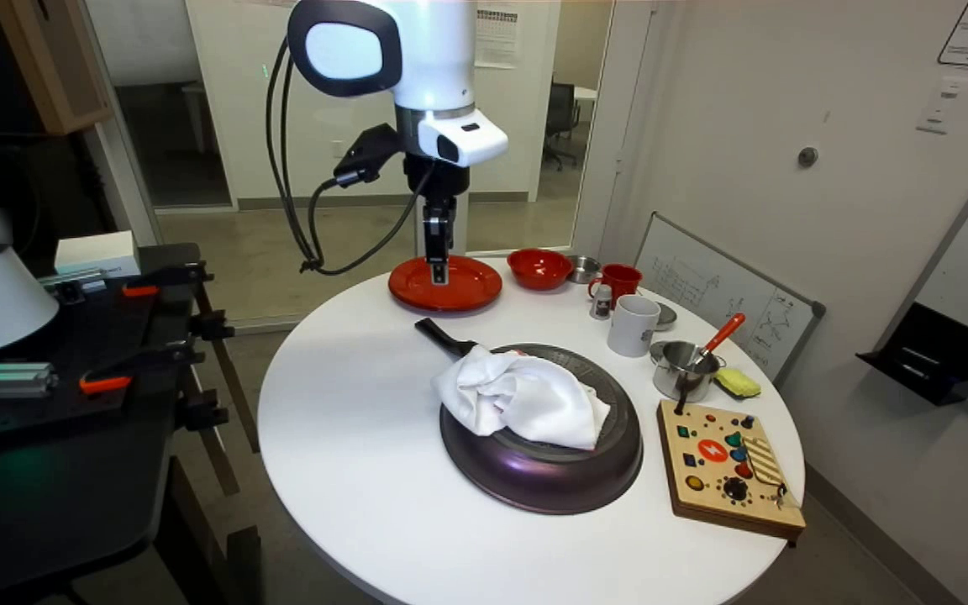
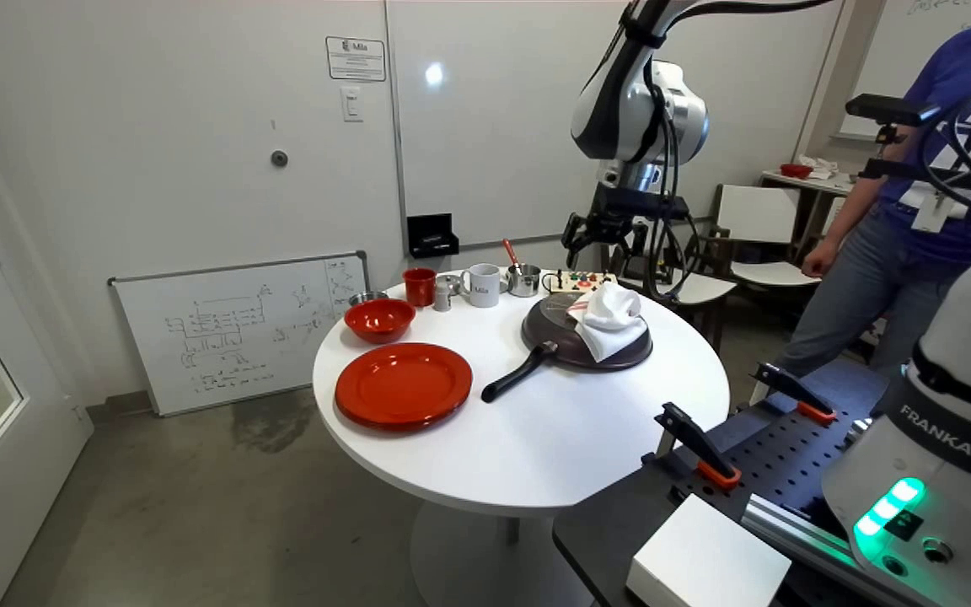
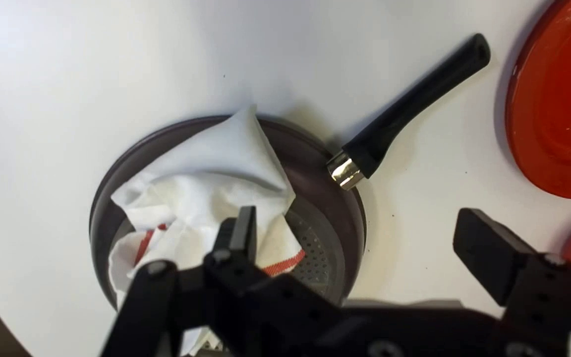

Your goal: Unfold the towel

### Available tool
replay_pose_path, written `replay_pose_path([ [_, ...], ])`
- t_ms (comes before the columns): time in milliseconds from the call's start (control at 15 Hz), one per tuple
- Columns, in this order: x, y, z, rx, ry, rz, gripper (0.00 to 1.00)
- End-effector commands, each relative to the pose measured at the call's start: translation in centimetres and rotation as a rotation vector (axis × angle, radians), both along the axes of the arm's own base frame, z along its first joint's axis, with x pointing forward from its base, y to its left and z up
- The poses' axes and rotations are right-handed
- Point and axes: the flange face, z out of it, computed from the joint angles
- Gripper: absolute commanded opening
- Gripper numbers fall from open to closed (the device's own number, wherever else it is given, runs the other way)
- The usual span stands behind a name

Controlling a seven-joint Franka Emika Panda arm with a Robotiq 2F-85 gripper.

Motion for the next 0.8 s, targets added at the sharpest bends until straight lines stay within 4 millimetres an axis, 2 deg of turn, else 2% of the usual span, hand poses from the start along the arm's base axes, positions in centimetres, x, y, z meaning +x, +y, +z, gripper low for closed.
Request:
replay_pose_path([
  [0,-0.1,1.0,-0.5,-0.137,-0.077,0.040,1.00],
  [333,1.1,-2.3,-1.3,-0.207,-0.124,-0.072,1.00],
  [533,3.5,-4.2,-0.5,-0.221,-0.144,-0.113,1.00],
  [733,5.9,-4.2,0.0,-0.217,-0.172,-0.121,1.00],
])
